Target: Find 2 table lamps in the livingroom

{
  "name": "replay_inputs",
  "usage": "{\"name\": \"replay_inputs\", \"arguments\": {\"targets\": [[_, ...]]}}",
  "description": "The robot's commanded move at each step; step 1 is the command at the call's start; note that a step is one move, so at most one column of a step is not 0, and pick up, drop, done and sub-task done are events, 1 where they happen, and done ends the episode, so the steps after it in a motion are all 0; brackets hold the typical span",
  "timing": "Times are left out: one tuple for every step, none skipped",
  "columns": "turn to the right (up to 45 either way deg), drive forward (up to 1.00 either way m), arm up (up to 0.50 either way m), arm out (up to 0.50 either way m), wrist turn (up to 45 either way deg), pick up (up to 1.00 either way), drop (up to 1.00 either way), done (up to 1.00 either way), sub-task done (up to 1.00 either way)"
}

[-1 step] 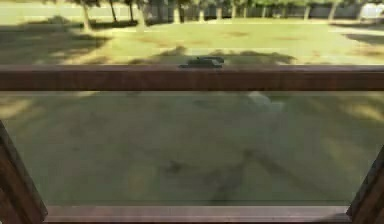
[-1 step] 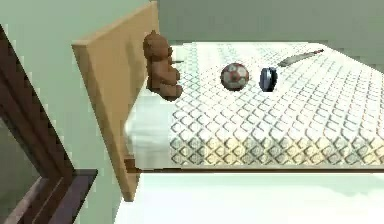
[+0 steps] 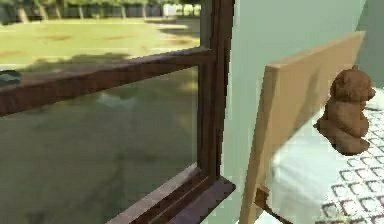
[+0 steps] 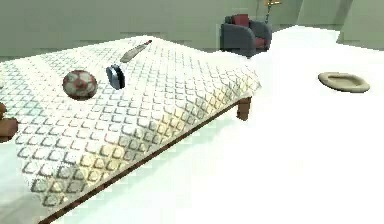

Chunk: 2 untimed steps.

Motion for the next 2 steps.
{"name": "replay_inputs", "arguments": {"targets": [[45.0,0.0,0.0,0.0,0.0,0.0,0.0,0.0,0.0],[45.0,0.0,0.0,0.0,0.0,0.0,0.0,0.0,0.0]]}}
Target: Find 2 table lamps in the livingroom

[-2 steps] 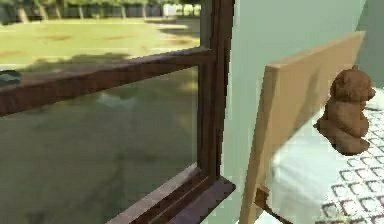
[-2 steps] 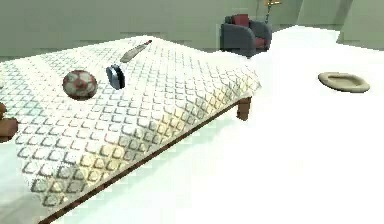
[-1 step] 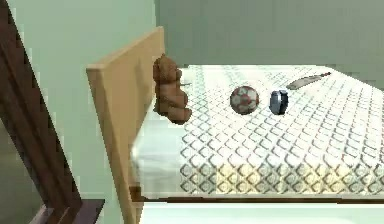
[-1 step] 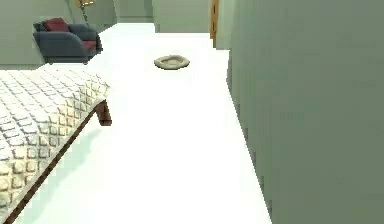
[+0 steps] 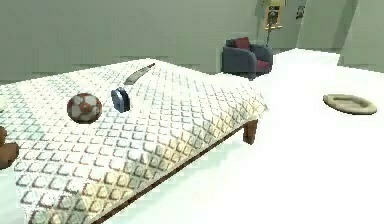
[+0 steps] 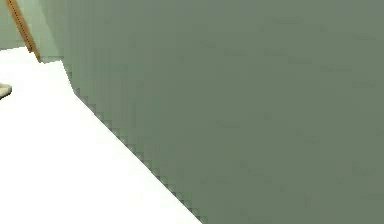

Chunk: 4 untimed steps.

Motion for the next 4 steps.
{"name": "replay_inputs", "arguments": {"targets": [[36.0,0.0,0.0,0.0,0.0,0.0,0.0,0.0,0.0],[0.0,1.0,0.0,0.0,0.0,0.0,0.0,0.0,0.0],[0.0,1.0,0.0,0.0,0.0,0.0,0.0,0.0,0.0],[15.0,0.0,0.0,0.0,0.0,0.0,0.0,0.0,0.0]]}}
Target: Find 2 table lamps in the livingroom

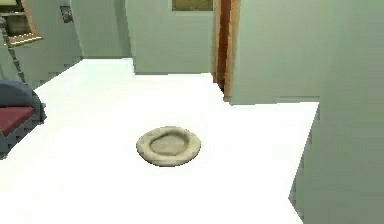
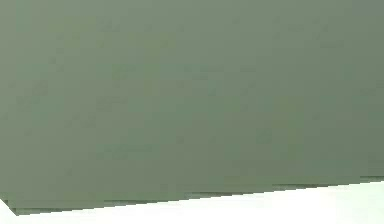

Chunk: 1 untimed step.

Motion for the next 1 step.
{"name": "replay_inputs", "arguments": {"targets": [[0.0,0.1,0.0,0.0,0.0,0.0,0.0,0.0,0.0]]}}
